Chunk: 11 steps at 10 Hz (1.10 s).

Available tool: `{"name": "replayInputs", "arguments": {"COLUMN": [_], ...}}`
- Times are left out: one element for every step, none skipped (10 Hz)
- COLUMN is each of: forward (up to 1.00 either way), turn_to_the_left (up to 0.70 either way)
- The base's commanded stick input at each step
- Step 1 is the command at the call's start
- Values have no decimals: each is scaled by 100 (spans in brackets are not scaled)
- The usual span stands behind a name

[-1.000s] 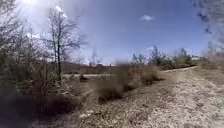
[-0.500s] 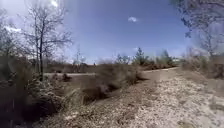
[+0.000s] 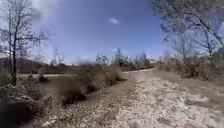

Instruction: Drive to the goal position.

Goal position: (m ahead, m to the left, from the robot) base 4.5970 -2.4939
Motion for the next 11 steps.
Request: {"name": "replayInputs", "arguments": {"forward": [0, 0, 0, 0, 0, 0, 0, 55, 70, 70, 70], "turn_to_the_left": [0, 0, 0, 0, 0, 0, 0, 0, 0, 0, 0]}}
